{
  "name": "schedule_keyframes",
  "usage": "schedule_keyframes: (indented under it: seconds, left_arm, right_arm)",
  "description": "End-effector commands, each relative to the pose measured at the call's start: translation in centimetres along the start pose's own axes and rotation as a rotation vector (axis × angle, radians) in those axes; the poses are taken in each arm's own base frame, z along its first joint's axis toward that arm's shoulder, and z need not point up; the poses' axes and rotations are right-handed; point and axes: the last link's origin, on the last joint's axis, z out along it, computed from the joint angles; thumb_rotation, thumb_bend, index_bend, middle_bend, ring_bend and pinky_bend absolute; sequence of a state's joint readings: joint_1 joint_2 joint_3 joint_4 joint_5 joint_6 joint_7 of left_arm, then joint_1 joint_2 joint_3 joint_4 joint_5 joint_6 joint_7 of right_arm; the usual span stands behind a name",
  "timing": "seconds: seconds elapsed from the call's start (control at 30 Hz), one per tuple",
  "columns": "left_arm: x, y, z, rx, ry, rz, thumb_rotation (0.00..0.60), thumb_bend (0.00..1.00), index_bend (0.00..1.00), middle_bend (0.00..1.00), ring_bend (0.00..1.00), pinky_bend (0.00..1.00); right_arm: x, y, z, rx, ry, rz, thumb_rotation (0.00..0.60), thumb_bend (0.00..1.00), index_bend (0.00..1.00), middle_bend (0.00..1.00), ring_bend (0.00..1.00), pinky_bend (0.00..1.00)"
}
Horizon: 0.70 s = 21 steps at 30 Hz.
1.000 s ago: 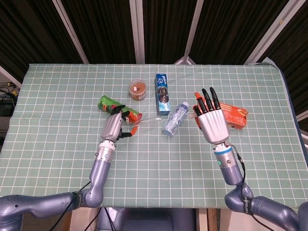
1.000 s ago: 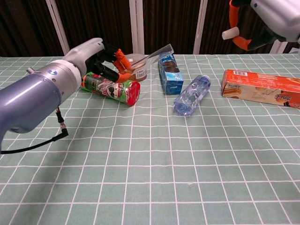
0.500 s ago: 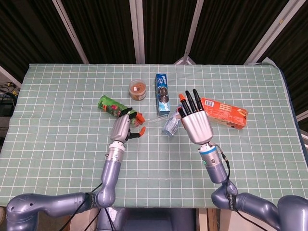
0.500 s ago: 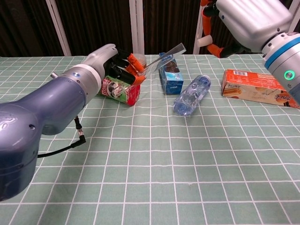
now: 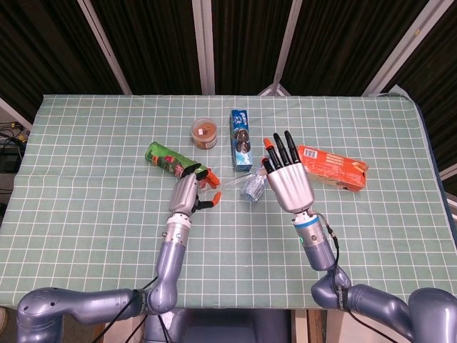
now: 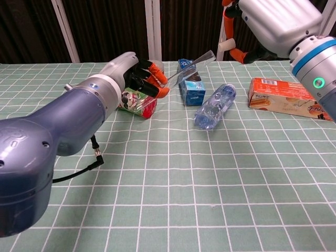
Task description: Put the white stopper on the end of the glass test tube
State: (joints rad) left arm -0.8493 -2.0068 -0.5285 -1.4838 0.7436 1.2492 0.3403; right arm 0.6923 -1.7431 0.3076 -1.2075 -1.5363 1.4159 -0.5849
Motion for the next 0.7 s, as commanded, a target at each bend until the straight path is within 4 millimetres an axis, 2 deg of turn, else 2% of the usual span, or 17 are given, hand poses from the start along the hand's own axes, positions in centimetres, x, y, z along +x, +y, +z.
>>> schedule_keyframes:
  seconds: [0.03,0.7]
  left_arm:
    - [-0.04,0.09,-0.05,-0.001,0.000,-0.001,0.600,0.67,0.57,0.51,0.10,0.00]
    - [-0.35,0.87,-0.10,-0.021,-0.005,-0.007,0.600,0.67,0.57,0.51,0.10,0.00]
  right_arm:
    - [-0.10,-0.01,-0.07,0.001,-0.005,0.000,0.600,0.44,0.61,0.23,0.12,0.07]
    - [-0.27,-0.07,-0.42,-0.005,-0.015,0.007,0.600,0.44,0.61,0.23,0.12,0.07]
